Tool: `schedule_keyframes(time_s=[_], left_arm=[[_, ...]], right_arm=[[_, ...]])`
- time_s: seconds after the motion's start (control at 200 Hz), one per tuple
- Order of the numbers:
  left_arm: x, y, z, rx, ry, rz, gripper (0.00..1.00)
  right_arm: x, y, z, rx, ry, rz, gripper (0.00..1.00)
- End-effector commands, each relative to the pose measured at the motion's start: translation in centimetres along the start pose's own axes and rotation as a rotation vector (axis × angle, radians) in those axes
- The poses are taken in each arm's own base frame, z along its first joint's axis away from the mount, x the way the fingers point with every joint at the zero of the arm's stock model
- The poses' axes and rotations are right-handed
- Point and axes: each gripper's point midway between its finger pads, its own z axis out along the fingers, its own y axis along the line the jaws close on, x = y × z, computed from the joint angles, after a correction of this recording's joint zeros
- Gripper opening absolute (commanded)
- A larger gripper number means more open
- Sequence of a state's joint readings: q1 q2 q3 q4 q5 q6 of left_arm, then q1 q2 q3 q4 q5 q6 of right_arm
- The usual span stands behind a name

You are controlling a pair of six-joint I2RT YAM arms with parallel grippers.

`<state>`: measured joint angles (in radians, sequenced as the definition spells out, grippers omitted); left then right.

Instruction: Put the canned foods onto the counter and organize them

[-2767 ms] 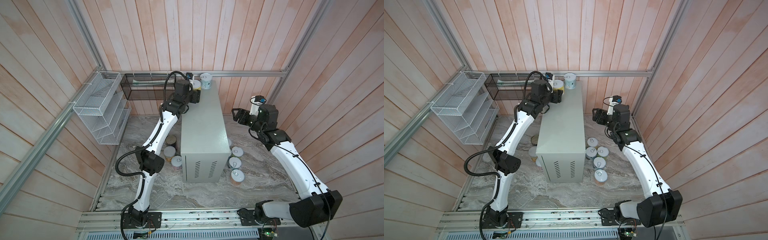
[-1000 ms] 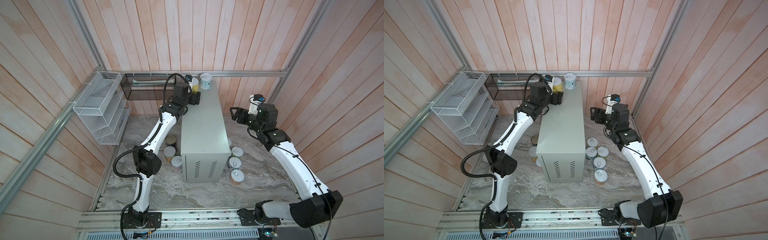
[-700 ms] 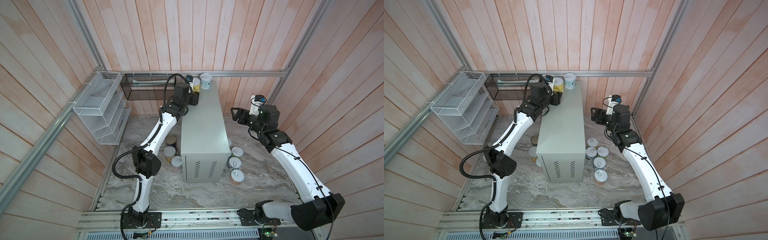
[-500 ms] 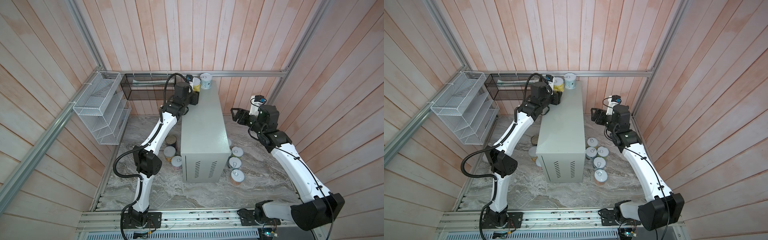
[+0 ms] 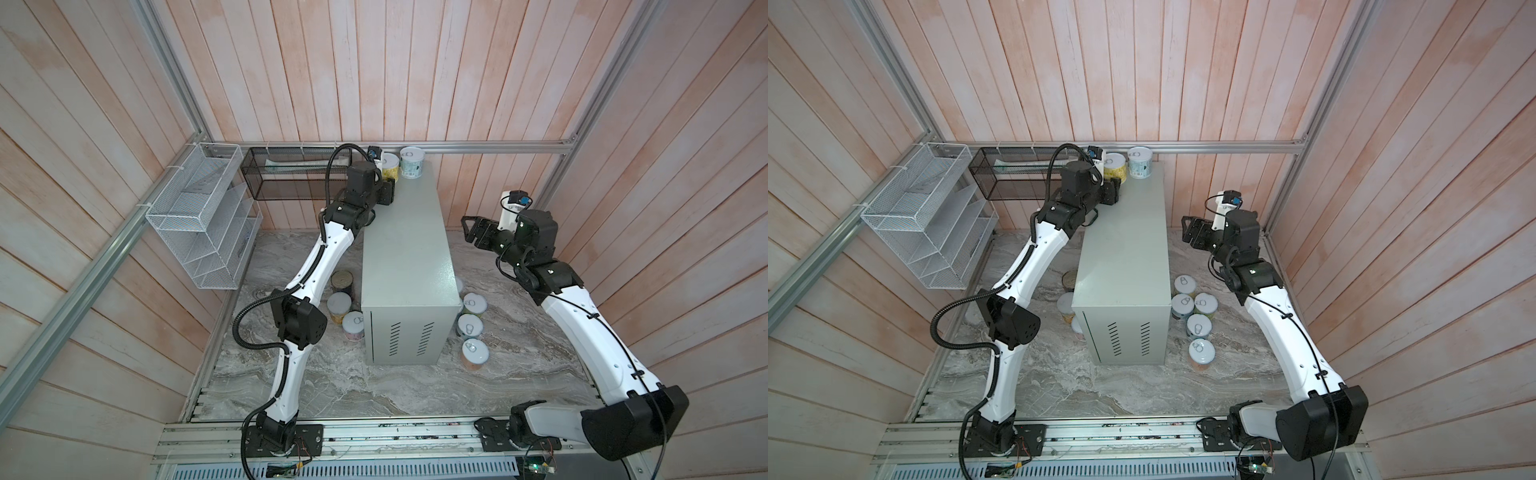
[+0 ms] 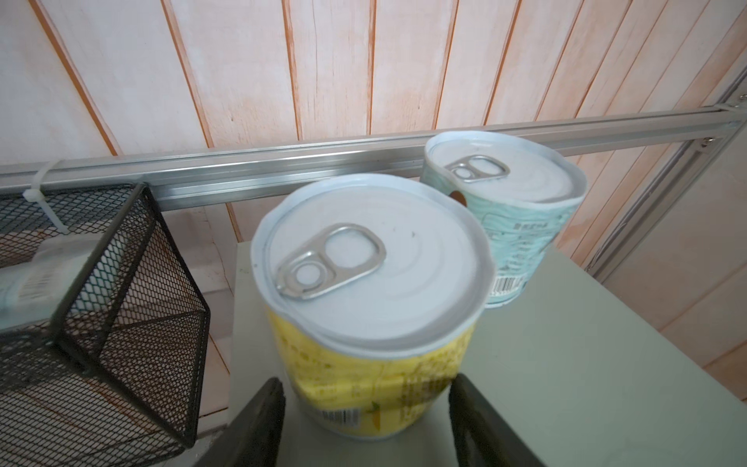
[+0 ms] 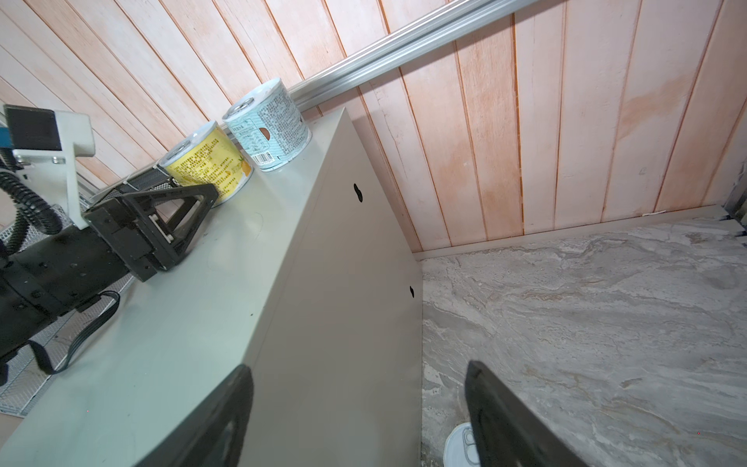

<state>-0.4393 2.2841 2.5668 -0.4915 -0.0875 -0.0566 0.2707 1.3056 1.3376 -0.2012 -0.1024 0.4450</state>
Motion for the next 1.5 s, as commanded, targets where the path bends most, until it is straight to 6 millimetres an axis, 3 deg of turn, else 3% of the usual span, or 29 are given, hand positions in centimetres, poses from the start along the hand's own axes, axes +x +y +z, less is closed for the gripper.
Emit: schedule_keyframes(time_s=[0.0,0.365,0.86,1.02,1.22,1.495], left_arm=[[0.7,0.5,1.1,-0.023,0.001,-0.043,0.68],[0.1,0.4,1.9,-0.004,-0.046,-0.037,0.74],[0.2,0.3,2.9,0.038,-0.071,-0.053,0.70],[1.0,0.4,3.1,0.042,-0.045,-0.042,0.80],[0.7,0.6,2.0,0.024,-0.021,-0.034,1.00],[-0.5,-0.8,-1.7,-0.034,0.003,0.082,1.00]], right_arm=[[-0.5,0.3,0.2,-0.005,-0.014,0.004,0.82],[0.0,0.1,0.9,-0.005,0.000,0.012,0.82],[0.3,0.0,1.1,-0.001,0.006,0.014,0.82],[0.4,0.3,1.1,-0.010,0.009,0.018,0.82],[0.3,1.0,0.2,-0.018,0.003,0.012,0.82],[0.5,1.2,-1.8,-0.017,-0.016,0.008,0.82]])
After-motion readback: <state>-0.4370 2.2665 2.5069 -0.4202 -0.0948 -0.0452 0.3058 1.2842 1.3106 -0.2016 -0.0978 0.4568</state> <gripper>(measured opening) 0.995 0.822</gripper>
